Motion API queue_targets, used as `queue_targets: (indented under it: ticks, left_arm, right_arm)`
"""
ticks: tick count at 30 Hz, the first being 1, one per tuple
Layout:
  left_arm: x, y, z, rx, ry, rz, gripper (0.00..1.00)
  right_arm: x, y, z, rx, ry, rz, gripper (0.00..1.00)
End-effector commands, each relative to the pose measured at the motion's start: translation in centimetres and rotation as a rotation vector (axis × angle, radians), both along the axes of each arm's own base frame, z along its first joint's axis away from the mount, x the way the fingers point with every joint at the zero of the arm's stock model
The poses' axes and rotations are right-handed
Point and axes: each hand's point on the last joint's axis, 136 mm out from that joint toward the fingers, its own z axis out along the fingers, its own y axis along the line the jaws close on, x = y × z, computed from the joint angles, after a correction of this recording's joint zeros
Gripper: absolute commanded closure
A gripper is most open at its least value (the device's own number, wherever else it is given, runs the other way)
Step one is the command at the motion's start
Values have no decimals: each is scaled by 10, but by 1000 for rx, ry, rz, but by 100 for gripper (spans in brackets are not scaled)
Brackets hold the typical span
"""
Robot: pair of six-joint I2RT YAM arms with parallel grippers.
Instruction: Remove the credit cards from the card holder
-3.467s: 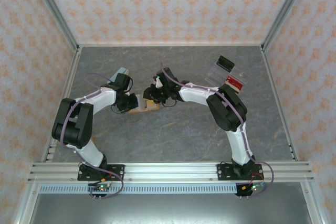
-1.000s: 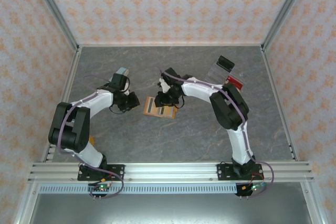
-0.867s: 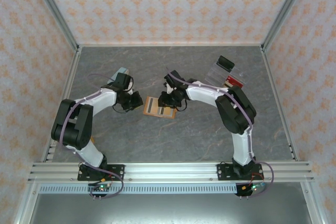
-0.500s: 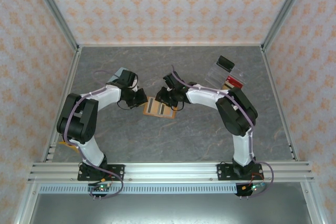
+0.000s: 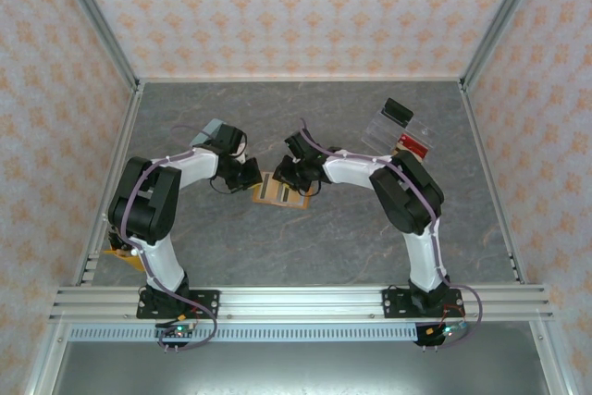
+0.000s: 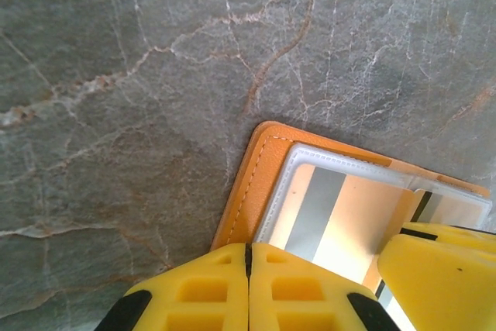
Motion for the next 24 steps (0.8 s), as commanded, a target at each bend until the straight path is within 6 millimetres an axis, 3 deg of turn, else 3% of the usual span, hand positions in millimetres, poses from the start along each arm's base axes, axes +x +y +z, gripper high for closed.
queue_targets:
  ticks: [1,9,24]
  left_arm:
    - [-10,10,-15,67,60,21,93]
    - [-17,14,-25,86,85,31,93]
    - [-20,20,-30,123,95,33,94]
  right_arm:
    - [-1,10,-3,14,12,26,76]
    - [-2,16,7,75,-19,58,83]
    - [-6,15,30,144,-76,74,87]
